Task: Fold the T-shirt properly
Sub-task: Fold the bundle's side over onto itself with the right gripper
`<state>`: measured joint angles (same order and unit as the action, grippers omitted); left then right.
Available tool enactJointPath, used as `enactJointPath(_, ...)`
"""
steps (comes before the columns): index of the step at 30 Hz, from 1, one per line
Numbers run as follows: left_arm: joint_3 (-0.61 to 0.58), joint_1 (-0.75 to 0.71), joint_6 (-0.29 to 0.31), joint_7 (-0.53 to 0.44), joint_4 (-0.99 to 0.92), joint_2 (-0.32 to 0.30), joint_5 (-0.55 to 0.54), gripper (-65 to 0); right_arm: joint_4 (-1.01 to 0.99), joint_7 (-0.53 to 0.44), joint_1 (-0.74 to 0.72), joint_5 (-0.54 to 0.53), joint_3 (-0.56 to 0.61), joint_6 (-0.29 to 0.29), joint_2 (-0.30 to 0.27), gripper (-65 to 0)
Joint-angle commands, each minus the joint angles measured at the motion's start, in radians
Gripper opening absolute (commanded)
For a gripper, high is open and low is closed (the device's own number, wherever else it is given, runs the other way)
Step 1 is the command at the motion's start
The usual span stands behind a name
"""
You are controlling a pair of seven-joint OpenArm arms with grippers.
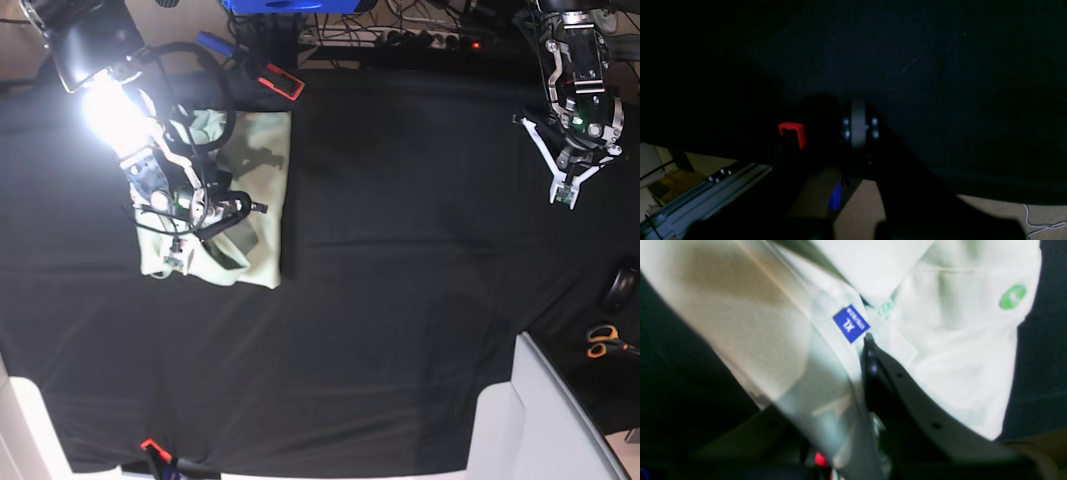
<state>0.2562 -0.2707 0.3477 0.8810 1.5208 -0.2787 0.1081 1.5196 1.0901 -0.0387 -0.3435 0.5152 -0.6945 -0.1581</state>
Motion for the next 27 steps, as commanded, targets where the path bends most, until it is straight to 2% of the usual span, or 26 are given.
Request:
enactJointPath(1,0.005,0.006,-0.005,-0.009,0.014,-0.017,0.009,-65.0,0.008,0.000,-0.028,-0.009,0.021,-0.004,0.015,-64.9)
enactJointPath(8,0.005,0.011,-0.005,-0.009,0.014,-0.017,0.009,-65.0,-0.044,-0.005,-0.056,-0.010,0.056,-0.004,0.053,-64.9)
enactJointPath(27,0.005,0.011,-0.005,-0.009,0.013,-0.017,0.009,-65.0,-0.066,-0.034,-0.086,-0.010,0.047,-0.004,0.058,-64.7)
